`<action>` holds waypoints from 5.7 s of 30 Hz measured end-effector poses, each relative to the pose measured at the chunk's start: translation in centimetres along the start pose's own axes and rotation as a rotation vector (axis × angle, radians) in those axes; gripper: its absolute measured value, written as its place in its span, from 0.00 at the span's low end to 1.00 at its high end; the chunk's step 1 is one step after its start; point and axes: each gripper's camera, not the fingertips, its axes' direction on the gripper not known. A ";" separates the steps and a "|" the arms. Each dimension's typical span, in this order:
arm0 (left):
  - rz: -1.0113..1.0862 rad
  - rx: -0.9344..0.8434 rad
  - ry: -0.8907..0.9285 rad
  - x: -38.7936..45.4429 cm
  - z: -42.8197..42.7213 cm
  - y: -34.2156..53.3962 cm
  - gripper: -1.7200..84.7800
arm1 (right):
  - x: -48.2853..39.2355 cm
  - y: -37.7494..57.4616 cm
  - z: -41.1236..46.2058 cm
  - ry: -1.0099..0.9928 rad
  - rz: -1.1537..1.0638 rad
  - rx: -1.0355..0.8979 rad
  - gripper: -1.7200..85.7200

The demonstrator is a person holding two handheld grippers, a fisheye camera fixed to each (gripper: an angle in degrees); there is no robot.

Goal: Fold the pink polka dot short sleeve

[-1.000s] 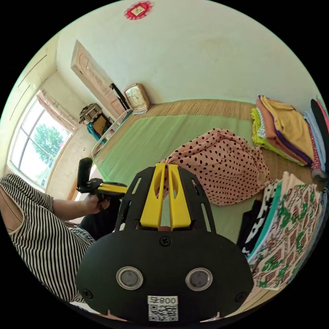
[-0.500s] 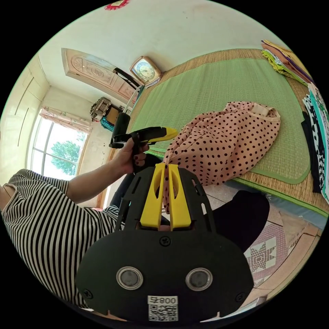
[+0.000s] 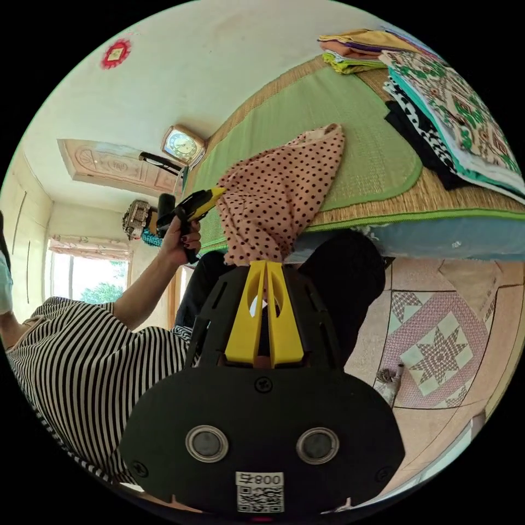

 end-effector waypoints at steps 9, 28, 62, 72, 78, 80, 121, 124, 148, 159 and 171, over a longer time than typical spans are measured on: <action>-0.005 0.035 0.069 2.5 -3.5 3.3 0.03 | -3.5 -6.9 3.2 -0.017 -0.162 0.015 0.07; 0.122 -0.079 0.058 10.6 2.4 5.9 0.03 | -1.7 -12.2 9.2 -0.121 -0.003 -0.050 0.05; 0.448 -0.368 -0.486 27.3 27.7 -5.2 0.12 | 14.5 -0.5 -1.8 -0.175 0.232 0.237 0.03; 0.490 -0.498 -0.667 32.2 35.4 -0.5 0.04 | 17.6 3.8 -0.9 -0.210 0.235 0.225 0.03; 0.433 -0.201 -0.505 38.6 25.0 7.6 0.03 | 16.3 8.2 -1.4 -0.241 0.139 0.253 0.03; 0.432 -0.068 -0.498 41.8 19.2 12.2 0.03 | 15.3 9.8 -1.9 -0.254 0.091 0.276 0.03; 1.139 1.089 -0.511 84.7 -20.1 73.7 0.03 | -13.8 48.5 -22.0 -0.167 -1.118 1.035 0.03; 1.148 1.102 -0.510 85.1 -21.3 73.6 0.03 | -14.7 48.7 -22.2 -0.167 -1.146 1.049 0.03; 0.809 0.782 -0.610 72.1 -29.0 28.7 0.03 | -23.1 5.4 -17.0 0.077 -0.904 0.769 0.03; 0.270 0.364 -0.704 42.7 -21.9 -7.3 0.04 | -12.0 -34.8 1.8 0.143 -0.435 0.282 0.04; -0.036 0.207 -0.511 23.3 -24.2 -5.6 0.09 | -2.1 -34.7 4.1 0.184 -0.234 0.073 0.10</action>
